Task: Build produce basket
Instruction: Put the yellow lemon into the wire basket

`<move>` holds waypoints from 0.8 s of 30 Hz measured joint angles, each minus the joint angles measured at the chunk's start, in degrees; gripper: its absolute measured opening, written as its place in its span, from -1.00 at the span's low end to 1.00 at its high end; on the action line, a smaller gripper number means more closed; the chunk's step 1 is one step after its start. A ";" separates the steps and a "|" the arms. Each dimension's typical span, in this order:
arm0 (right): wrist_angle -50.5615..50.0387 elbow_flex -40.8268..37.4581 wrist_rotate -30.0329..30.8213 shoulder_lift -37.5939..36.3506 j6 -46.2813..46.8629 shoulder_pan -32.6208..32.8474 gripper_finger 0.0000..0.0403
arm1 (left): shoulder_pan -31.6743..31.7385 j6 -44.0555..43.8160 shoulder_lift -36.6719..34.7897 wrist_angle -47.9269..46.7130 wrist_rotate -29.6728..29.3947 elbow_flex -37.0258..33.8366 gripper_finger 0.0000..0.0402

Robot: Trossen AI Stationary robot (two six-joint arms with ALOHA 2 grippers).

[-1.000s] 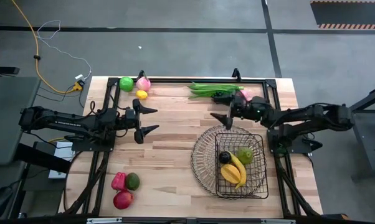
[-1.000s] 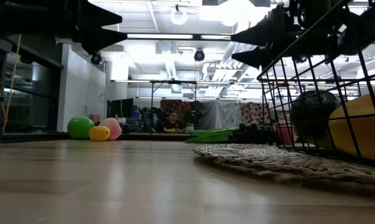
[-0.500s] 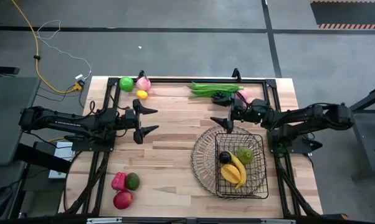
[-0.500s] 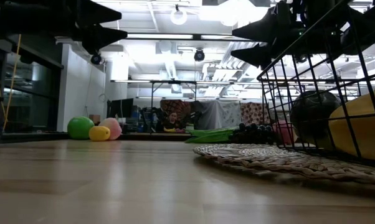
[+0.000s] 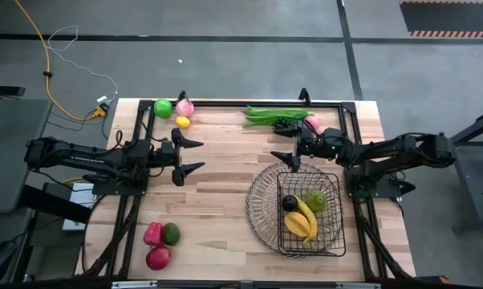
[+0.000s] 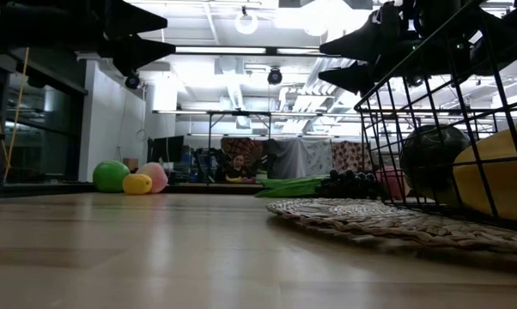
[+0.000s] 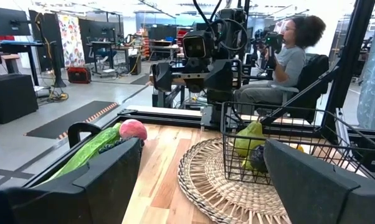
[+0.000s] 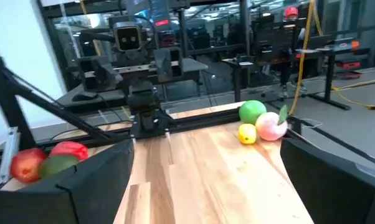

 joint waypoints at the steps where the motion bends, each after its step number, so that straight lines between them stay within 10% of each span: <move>1: 0.00 0.00 0.74 0.00 0.00 -0.02 0.95 | 0.00 0.00 0.00 0.00 -0.03 0.00 0.63; 5: -0.02 0.00 2.40 0.00 0.00 -0.02 0.95 | 0.00 -0.79 0.00 0.00 -5.13 0.00 0.63; 13: 0.00 0.00 2.84 0.00 0.59 -0.02 0.95 | 2.23 -13.29 5.83 -21.98 -35.55 7.23 0.63; 24: 0.00 0.00 2.84 0.00 1.57 0.00 0.95 | 21.72 -26.13 26.59 -41.26 -33.04 15.47 0.63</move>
